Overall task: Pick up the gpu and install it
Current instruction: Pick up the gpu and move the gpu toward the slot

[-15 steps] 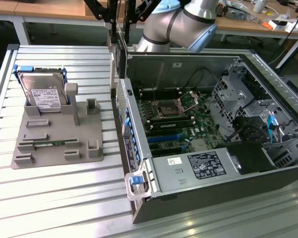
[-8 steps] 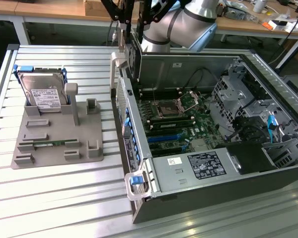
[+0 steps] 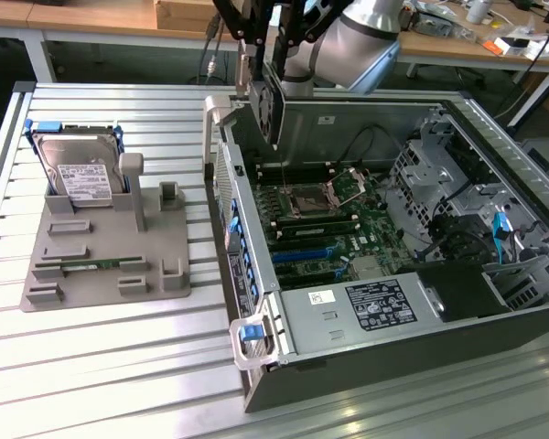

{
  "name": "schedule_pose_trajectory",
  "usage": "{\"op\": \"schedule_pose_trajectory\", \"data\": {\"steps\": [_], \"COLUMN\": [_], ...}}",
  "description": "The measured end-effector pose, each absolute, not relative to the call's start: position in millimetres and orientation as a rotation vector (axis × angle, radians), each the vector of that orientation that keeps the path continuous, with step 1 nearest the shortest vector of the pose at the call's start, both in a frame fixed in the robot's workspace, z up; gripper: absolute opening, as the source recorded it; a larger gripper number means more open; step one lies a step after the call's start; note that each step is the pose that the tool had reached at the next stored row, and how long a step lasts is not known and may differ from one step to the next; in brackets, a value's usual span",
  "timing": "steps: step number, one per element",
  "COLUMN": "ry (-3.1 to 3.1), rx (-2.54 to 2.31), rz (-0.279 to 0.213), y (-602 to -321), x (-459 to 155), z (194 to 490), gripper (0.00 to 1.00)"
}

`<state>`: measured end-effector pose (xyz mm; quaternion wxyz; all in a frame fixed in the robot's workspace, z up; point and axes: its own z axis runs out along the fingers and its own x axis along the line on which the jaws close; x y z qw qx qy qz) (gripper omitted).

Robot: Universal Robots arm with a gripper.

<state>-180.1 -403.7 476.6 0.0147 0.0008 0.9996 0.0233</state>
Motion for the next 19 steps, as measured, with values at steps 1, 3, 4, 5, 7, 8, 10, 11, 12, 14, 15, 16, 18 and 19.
{"op": "schedule_pose_trajectory", "data": {"steps": [1,3,4,5,7,8,10,11,12,14,15,16,18,19], "ry": [3.111,3.111,3.111,3.111,3.111,3.111,3.111,3.111,3.111,3.111,3.111,3.111,3.111,3.111], "rx": [0.002,0.002,0.002,0.002,0.002,0.002,0.002,0.002,0.002,0.002,0.002,0.002,0.002,0.002], "rz": [0.073,0.073,0.073,0.073,0.072,0.073,0.072,0.073,0.073,0.073,0.073,0.073,0.073,0.073], "y": [-403.8,-403.7,-403.8,-403.7,-403.7,-403.7,-403.7,-403.7,-403.7,-403.7,-403.7,-403.7,-403.7,-403.7], "x": [-177.1,-171.2,-168.5,-166.8,-162.1,-159.5,-153.7,-151.3,-148.2,-143.4,-140.9,-139.5,-133.6,-129.5], "z": [476.6,476.6,476.6,476.6,476.6,476.5,476.5,476.5,476.4,476.4,476.4,476.4,476.3,476.3], "gripper": [0.27,0.27,0.27,0.27,0.27,0.27,0.27,0.27,0.27,0.27,0.27,0.27,0.27,0.27]}}
